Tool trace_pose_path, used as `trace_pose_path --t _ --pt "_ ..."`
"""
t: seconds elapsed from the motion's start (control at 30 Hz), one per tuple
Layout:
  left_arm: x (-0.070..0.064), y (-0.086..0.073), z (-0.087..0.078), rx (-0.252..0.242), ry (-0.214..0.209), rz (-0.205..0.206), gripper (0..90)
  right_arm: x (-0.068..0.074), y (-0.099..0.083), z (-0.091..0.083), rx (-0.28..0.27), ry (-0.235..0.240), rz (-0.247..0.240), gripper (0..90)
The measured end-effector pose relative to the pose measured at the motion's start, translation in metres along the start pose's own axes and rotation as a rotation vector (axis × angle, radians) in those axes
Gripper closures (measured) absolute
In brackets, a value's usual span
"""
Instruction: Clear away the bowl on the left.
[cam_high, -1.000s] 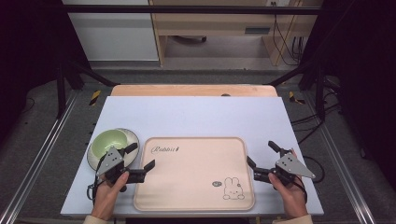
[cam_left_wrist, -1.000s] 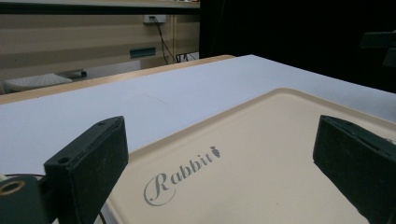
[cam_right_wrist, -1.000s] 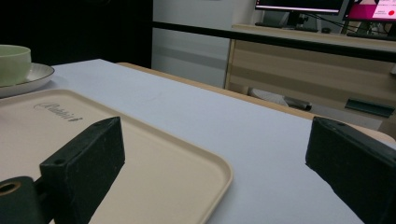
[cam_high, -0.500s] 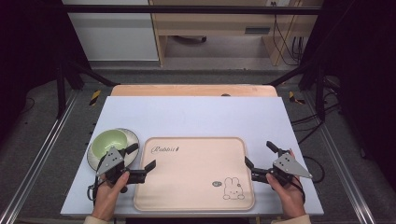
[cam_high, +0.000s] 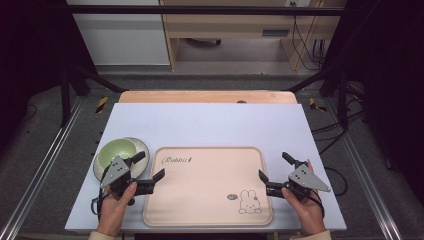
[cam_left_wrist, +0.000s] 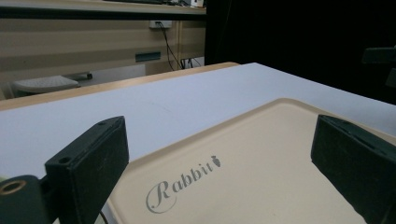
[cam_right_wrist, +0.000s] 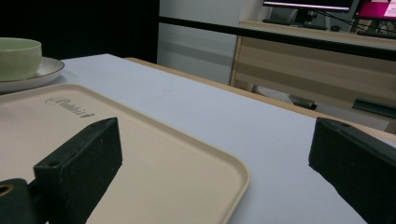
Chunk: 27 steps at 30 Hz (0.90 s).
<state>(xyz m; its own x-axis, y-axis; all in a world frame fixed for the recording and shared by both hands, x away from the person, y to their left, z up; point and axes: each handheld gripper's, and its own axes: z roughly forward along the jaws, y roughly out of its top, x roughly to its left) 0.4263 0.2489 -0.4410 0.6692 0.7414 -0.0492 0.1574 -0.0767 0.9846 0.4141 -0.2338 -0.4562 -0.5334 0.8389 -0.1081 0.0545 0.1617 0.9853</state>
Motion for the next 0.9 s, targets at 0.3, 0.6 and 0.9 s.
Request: trace_pose_path --t 0.3,0.6,0.9 --pt "0.01 0.013 -0.005 0.027 0.042 0.002 4.4 0.002 0.002 0.001 0.0 0.001 -0.021 2.9" --pt "0.041 0.053 -0.002 0.021 0.114 0.048 5.0 0.001 0.002 -0.001 0.001 -0.011 -0.009 2.8" --pt "0.073 0.059 -0.014 0.083 0.328 0.04 7.3 0.003 0.003 -0.003 -0.004 -0.013 -0.001 2.9"
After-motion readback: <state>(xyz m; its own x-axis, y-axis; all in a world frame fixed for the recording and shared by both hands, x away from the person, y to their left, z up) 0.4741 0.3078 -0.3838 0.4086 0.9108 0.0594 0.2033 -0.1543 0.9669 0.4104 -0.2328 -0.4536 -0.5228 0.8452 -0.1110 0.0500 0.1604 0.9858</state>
